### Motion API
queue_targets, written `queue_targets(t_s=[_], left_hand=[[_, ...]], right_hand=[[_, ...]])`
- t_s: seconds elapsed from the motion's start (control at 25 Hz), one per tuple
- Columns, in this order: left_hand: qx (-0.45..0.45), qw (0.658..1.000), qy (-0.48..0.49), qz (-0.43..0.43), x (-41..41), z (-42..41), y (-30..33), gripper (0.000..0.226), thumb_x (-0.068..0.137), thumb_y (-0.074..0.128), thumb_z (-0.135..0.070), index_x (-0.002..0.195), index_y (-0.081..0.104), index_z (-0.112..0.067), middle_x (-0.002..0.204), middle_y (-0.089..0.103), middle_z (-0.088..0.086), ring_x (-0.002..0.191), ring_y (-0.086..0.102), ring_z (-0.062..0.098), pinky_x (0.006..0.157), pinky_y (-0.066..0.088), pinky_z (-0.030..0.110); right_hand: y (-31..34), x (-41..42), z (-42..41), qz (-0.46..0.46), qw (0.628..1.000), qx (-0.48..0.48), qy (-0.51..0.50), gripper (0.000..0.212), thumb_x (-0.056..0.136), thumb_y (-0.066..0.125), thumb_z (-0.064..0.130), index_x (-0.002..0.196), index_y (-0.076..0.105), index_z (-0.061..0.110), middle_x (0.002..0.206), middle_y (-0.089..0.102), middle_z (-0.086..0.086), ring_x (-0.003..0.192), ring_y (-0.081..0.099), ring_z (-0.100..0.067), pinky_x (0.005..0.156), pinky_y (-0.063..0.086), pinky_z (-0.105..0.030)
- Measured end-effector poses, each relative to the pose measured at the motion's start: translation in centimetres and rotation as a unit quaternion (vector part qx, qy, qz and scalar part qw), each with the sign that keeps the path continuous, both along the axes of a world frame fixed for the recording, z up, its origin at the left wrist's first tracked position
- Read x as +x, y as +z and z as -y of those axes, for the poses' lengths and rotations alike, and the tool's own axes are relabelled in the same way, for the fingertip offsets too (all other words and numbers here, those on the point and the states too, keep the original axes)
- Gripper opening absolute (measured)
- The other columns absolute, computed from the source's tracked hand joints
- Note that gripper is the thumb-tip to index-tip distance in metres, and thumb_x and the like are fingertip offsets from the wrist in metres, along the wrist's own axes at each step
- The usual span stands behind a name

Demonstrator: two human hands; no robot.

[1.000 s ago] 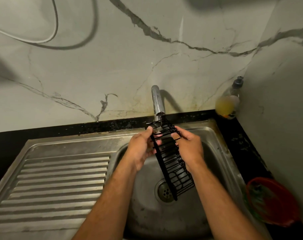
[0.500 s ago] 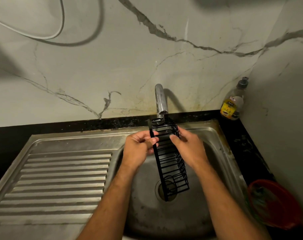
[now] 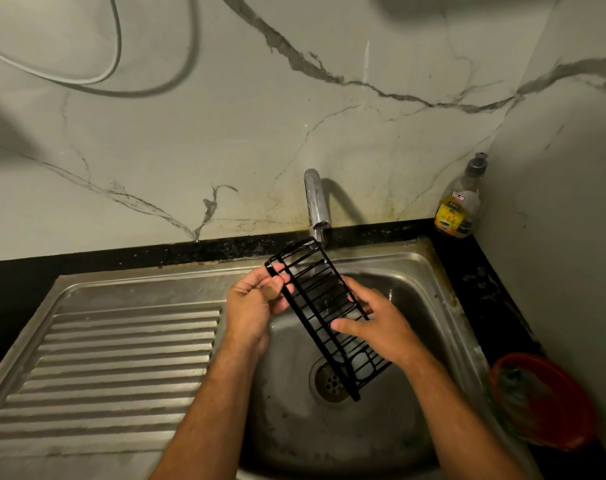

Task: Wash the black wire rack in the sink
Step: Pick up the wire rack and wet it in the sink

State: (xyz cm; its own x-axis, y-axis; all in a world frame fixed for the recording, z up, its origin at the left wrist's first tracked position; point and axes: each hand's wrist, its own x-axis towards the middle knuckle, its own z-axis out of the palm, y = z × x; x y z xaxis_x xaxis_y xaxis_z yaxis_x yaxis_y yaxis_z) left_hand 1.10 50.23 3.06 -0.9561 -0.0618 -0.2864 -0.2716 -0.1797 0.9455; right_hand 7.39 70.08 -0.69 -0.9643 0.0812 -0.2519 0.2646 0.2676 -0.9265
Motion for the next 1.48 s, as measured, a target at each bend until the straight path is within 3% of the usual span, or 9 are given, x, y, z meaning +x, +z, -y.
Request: queue_targets(t_s=[0.28, 0.4, 0.56, 0.72, 0.84, 1.0, 1.12, 1.28, 1.48], left_hand=[[-0.003, 0.989, -0.024, 0.145, -1.1, 2.5, -0.2, 0.035, 0.097, 0.052, 0.009, 0.123, 0.059, -0.013, 0.099, 0.076, 0.009, 0.090, 0.074, 0.026, 0.078, 0.059, 0.038], [-0.037, 0.983, -0.050, 0.170, -1.3, 3.7, -0.4, 0.049, 0.090, 0.042, 0.017, 0.129, 0.055, -0.010, 0.110, 0.071, 0.011, 0.097, 0.071, 0.026, 0.076, 0.059, 0.043], [-0.077, 0.981, -0.072, 0.161, -0.7, 3.6, 0.6, 0.021, 0.089, 0.048, -0.008, 0.098, 0.066, -0.013, 0.092, 0.065, 0.002, 0.089, 0.059, 0.019, 0.083, 0.045, 0.040], [-0.136, 0.975, -0.118, 0.132, -0.2, 1.6, 2.1, 0.027, 0.097, 0.062, -0.047, 0.087, 0.064, -0.022, 0.072, 0.067, -0.006, 0.071, 0.063, 0.011, 0.061, 0.045, 0.026], [-0.184, 0.963, -0.128, 0.150, -0.5, 0.8, 1.5, 0.030, 0.087, 0.077, -0.038, 0.099, 0.066, -0.014, 0.064, 0.069, -0.004, 0.057, 0.064, 0.009, 0.045, 0.046, 0.020], [-0.243, 0.951, -0.137, 0.133, -0.4, 0.1, 0.9, 0.027, 0.078, 0.076, -0.027, 0.097, 0.061, -0.015, 0.104, 0.065, 0.011, 0.095, 0.061, 0.025, 0.080, 0.056, 0.040], [-0.254, 0.952, -0.149, 0.081, 0.7, 0.0, 0.8, 0.016, 0.078, 0.076, -0.016, 0.087, 0.062, -0.015, 0.082, 0.065, 0.004, 0.079, 0.059, 0.020, 0.068, 0.048, 0.032], [-0.177, 0.971, -0.149, 0.066, 1.6, 1.6, -1.4, 0.054, 0.065, 0.078, -0.020, 0.115, 0.062, -0.012, 0.105, 0.072, 0.008, 0.103, 0.067, 0.028, 0.095, 0.054, 0.050], [-0.051, 0.991, -0.094, 0.075, 2.8, 3.3, -5.2, 0.046, 0.083, 0.072, 0.003, 0.126, 0.058, -0.007, 0.118, 0.066, 0.020, 0.111, 0.063, 0.033, 0.104, 0.048, 0.047]], right_hand=[[-0.6, -1.1, 0.7, -0.035, 0.990, 0.139, -0.011, 0.088, 0.069, 0.088, 0.032, 0.137, 0.041, 0.060, 0.145, 0.037, 0.013, 0.135, 0.022, -0.012, 0.116, 0.029, -0.044], [-0.4, -1.5, 1.0, -0.069, 0.974, 0.213, 0.031, 0.086, 0.070, 0.087, 0.034, 0.138, 0.040, 0.059, 0.141, 0.038, 0.015, 0.129, 0.022, -0.010, 0.111, 0.028, -0.032], [-1.0, -1.7, 1.1, -0.121, 0.940, 0.312, 0.060, 0.084, 0.073, 0.084, 0.037, 0.140, 0.039, 0.059, 0.139, 0.037, 0.016, 0.128, 0.023, -0.012, 0.113, 0.031, -0.035], [-2.3, -0.8, 0.9, -0.163, 0.902, 0.392, 0.074, 0.079, 0.074, 0.082, 0.034, 0.138, 0.043, 0.057, 0.139, 0.038, 0.014, 0.132, 0.022, -0.020, 0.114, 0.029, -0.039], [-3.6, 0.2, 0.9, -0.165, 0.891, 0.417, 0.068, 0.075, 0.071, 0.085, 0.030, 0.133, 0.048, 0.052, 0.138, 0.039, 0.009, 0.134, 0.023, -0.025, 0.113, 0.032, -0.045], [-4.7, 1.0, 0.7, -0.191, 0.867, 0.458, 0.050, 0.075, 0.063, 0.086, 0.018, 0.122, 0.049, 0.045, 0.133, 0.042, 0.003, 0.131, 0.033, -0.033, 0.107, 0.034, -0.051], [-5.2, 1.7, 0.7, -0.224, 0.878, 0.424, -0.004, 0.080, 0.061, 0.085, 0.013, 0.125, 0.045, 0.041, 0.142, 0.032, -0.003, 0.136, 0.028, -0.034, 0.107, 0.037, -0.059], [-5.3, 1.2, 0.3, -0.120, 0.923, 0.321, -0.173, 0.118, 0.060, 0.091, 0.032, 0.152, 0.016, 0.037, 0.163, -0.001, -0.010, 0.150, 0.001, -0.035, 0.117, 0.009, -0.060], [-3.7, 0.1, 0.8, -0.045, 0.977, 0.066, -0.199, 0.136, 0.065, 0.090, 0.007, 0.149, -0.005, 0.054, 0.164, -0.003, 0.006, 0.136, 0.038, -0.021, 0.084, 0.055, -0.029]])
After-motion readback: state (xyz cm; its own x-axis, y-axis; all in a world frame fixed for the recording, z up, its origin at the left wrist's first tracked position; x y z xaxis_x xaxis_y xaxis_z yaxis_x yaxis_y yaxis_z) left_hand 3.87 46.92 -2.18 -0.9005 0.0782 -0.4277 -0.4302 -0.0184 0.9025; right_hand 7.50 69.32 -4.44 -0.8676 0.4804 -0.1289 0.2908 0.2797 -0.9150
